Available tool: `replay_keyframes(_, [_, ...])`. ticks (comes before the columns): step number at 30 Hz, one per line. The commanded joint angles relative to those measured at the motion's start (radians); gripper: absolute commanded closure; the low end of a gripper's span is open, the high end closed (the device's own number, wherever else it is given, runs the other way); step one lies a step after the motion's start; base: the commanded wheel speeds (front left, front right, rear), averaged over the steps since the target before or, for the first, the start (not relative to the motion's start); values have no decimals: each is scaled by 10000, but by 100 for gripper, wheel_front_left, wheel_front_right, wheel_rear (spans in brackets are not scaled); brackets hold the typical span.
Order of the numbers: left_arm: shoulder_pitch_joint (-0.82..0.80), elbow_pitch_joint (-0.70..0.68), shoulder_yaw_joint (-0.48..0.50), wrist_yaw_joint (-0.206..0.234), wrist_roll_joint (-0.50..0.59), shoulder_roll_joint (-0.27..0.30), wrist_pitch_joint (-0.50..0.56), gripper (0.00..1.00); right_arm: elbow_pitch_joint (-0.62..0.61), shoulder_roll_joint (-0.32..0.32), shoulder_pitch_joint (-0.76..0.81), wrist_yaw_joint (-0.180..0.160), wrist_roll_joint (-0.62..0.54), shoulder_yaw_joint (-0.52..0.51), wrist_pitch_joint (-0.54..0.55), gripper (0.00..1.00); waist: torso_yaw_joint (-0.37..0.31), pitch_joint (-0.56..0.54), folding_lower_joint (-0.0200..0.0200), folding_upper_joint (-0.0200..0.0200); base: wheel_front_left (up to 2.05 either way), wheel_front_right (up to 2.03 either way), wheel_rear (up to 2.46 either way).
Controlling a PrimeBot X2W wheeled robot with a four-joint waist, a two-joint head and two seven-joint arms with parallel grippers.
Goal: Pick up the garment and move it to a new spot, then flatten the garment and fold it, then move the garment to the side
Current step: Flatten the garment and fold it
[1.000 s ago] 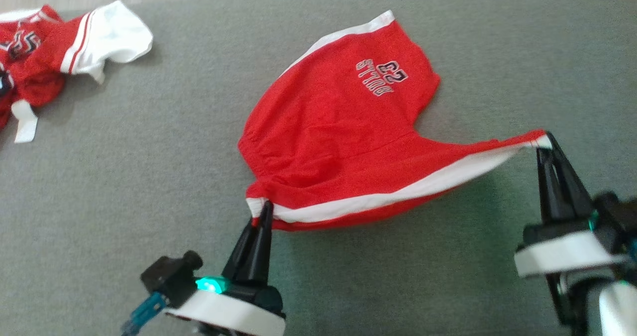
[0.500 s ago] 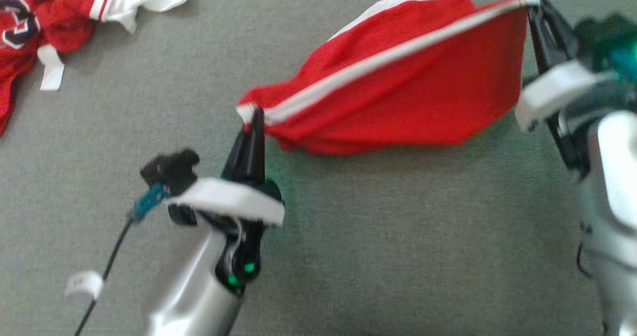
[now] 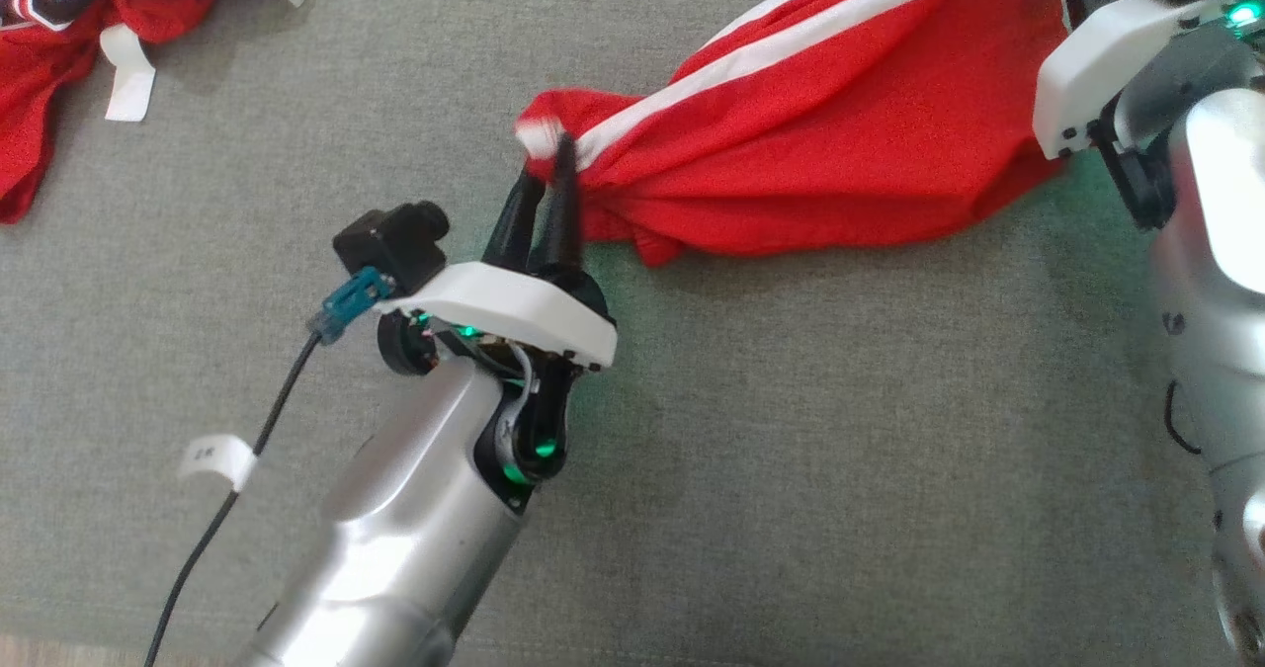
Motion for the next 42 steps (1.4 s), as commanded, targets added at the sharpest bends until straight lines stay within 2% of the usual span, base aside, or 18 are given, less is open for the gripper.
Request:
replay_keyframes(1, [-247, -303, 158, 61, -26, 89, -111, 22, -182, 119, -254, 73, 13, 77, -165, 48, 14, 10, -1, 0, 0, 0, 0])
replay_keyframes(2, [-265, -327, 71, 99, -51, 89, -150, 0, 9, 139, -345, 73, -14, 39, -308, 0, 26, 16, -1, 0, 0, 0, 0])
replay_keyframes(8, [38, -861, -79, 182, 189, 338, -489, 0, 1000, 338, -616, 73, -223, -359, -1374, 0, 57, -74, -1, 0, 0, 0, 0])
replay_keyframes(14, [756, -1680, -114, 368, 887, 1284, -798, 0, 1535, 456, -538, 73, 116, -628, -1900, 0, 3, -399, -1, 0, 0, 0, 0])
replay_keyframes(19, [1482, -2388, 83, 505, 1326, 2013, -971, 0, 1949, 442, -293, 73, 633, -635, -1915, 0, -8, -817, -1, 0, 0, 0, 0])
replay_keyframes(25, [2477, -2811, 585, 985, 1799, 2678, -1070, 0, 2581, 319, 93, 73, 1542, -338, -927, 0, 113, -1165, -1, 0, 0, 0, 0])
replay_keyframes(30, [3234, -3219, 1101, 1309, 2045, 2926, -1096, 0, 2713, 84, 262, 73, 2369, 240, 218, 0, 310, -1147, -1, 0, 0, 0, 0])
replay_keyframes(38, [3780, -3773, 1679, 1369, 2392, 2799, -1103, 0, 2816, -446, 293, 73, 3223, 394, 1502, 0, 642, -860, -1, 0, 0, 0, 0])
replay_keyframes(42, [3881, -3890, 1830, 1300, 2530, 2686, -1104, 0, 2765, -442, 477, 73, 3648, 518, 1978, 0, 733, -811, -1, 0, 0, 0, 0])
